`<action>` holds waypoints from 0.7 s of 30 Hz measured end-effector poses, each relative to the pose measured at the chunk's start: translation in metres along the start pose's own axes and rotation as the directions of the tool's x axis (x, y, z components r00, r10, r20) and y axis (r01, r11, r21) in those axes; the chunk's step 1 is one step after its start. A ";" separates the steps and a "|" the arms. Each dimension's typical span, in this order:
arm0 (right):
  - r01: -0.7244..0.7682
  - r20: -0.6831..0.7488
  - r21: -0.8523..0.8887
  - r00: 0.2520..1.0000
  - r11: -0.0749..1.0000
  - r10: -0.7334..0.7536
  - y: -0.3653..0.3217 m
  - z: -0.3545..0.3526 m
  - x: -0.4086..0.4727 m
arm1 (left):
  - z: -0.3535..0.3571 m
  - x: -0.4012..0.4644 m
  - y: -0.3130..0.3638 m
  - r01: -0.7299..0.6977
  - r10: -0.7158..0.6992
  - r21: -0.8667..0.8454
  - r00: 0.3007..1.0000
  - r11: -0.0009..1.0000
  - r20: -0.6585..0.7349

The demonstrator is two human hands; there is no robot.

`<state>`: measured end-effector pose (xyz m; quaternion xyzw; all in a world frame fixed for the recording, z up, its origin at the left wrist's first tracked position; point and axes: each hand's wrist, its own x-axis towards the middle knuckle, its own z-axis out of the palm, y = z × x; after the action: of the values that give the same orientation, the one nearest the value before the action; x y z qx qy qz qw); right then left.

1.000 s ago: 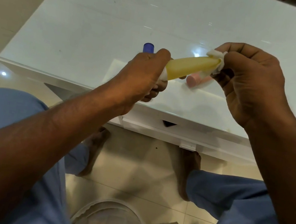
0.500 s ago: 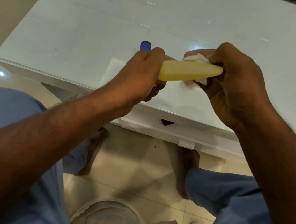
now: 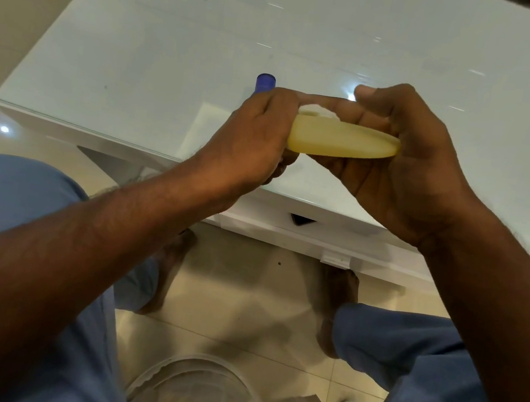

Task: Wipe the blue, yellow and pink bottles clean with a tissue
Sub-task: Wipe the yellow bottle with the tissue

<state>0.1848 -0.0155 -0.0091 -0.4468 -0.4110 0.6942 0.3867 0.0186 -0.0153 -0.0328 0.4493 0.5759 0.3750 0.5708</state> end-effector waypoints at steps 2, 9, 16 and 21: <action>0.018 -0.113 -0.050 0.993 0.999 -0.024 0.002 -0.001 0.003 | 0.001 -0.001 0.000 -0.024 0.025 0.027 1.000 0.999 -0.013; 0.191 -0.301 -0.355 0.904 0.915 -0.305 0.001 -0.007 0.004 | 0.005 -0.002 0.000 -0.096 0.098 0.076 0.995 0.993 -0.026; 0.132 -0.169 -0.246 0.970 0.960 -0.177 -0.001 -0.012 0.005 | 0.005 -0.004 0.000 -0.105 0.102 0.070 0.994 0.992 0.038; 0.088 -0.101 -0.145 0.990 0.985 -0.103 0.001 -0.008 0.002 | 0.004 -0.007 0.002 -0.089 0.088 0.115 0.996 0.989 0.007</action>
<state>0.1912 -0.0117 -0.0123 -0.4895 -0.4583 0.6190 0.4089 0.0226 -0.0218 -0.0286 0.5071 0.5755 0.3656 0.5273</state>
